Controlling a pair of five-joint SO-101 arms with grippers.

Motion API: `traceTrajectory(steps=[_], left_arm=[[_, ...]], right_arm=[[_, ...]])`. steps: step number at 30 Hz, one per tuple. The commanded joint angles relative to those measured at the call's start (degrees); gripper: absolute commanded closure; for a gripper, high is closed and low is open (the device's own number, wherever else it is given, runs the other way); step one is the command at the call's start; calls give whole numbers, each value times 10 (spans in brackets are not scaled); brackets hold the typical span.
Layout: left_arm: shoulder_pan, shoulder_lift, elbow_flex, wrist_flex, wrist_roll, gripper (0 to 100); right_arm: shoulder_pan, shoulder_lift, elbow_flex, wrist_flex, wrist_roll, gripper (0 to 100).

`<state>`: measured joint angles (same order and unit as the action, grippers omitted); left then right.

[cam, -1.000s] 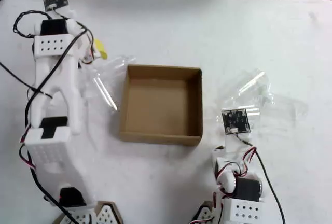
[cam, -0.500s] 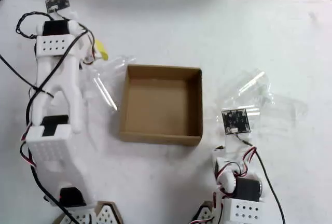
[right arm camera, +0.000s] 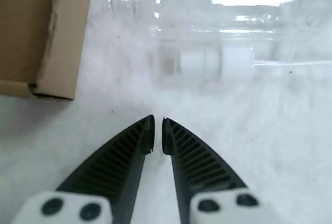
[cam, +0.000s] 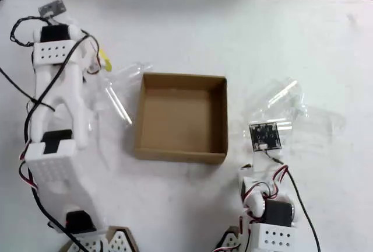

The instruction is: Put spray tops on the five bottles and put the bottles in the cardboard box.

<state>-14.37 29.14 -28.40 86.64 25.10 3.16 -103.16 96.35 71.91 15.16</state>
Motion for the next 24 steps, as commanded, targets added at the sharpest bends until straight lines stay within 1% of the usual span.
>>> traceTrajectory(steps=[1, 11, 18, 24], left_arm=[[5, -6, 21, -35, -1, 766], [20, -8, 23, -38, 2, 776], [20, -7, 22, -47, -3, 915], [21, -11, 22, -45, -3, 928]], right_arm=[[5, 0, 5, 4, 6, 981], [5, 0, 5, 4, 6, 981], [5, 0, 5, 4, 6, 981], [5, 0, 5, 4, 6, 981]])
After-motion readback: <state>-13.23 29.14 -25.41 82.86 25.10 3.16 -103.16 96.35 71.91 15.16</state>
